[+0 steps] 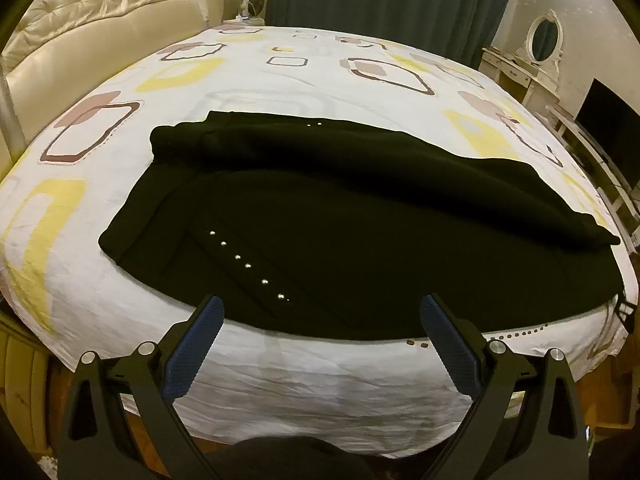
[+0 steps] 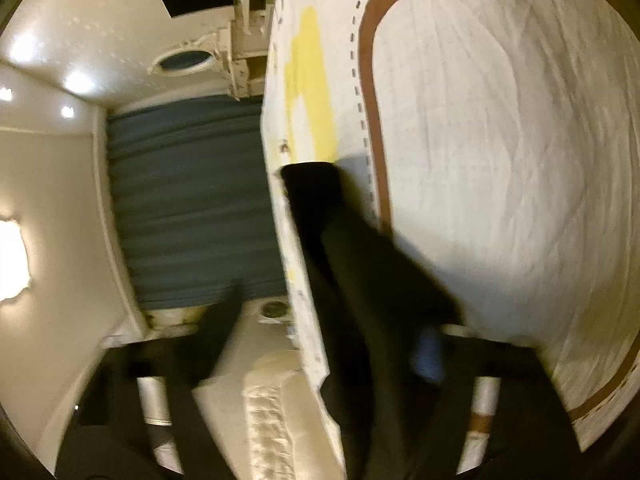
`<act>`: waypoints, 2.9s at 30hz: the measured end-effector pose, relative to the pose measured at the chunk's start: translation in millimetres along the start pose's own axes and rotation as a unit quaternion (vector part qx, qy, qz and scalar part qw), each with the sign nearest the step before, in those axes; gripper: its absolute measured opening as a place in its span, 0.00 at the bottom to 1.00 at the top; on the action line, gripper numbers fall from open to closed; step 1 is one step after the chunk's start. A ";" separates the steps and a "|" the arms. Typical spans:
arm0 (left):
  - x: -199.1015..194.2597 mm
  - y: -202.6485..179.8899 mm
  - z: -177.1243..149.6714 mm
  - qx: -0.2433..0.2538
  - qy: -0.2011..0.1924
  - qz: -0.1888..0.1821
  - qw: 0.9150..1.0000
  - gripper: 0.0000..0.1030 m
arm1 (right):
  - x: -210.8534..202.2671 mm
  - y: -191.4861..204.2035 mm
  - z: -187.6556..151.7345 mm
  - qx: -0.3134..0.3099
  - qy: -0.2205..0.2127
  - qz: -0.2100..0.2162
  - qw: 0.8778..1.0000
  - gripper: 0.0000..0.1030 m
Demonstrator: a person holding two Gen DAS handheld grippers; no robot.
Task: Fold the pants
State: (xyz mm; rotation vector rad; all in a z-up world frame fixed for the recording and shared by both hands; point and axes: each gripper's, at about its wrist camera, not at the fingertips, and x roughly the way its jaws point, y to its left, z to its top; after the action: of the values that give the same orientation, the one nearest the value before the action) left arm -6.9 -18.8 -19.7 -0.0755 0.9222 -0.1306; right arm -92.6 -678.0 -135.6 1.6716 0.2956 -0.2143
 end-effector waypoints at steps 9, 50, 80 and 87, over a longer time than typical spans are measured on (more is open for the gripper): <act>-0.7 -2.0 -1.1 0.003 0.000 -0.003 1.000 0.95 | -11.1 126.8 -33.4 -0.359 -0.054 -0.117 0.924 0.06; 48.5 157.1 144.9 0.022 0.001 -0.086 0.996 0.95 | 150.4 174.5 -174.2 -0.545 0.184 -0.163 0.801 0.58; 214.6 193.8 228.3 0.024 0.170 -0.179 0.969 0.38 | 331.9 124.3 -309.4 -0.623 0.430 -0.197 0.623 0.54; 203.3 187.4 234.7 0.015 0.140 -0.192 0.971 0.18 | 321.9 135.8 -329.4 -0.677 0.406 -0.204 0.579 0.09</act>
State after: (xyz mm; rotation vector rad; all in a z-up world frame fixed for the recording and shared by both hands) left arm 316.9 139.3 -61.5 -0.2111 1.1790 -0.5257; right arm 245.2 -343.6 -67.4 -0.0107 1.1899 0.4254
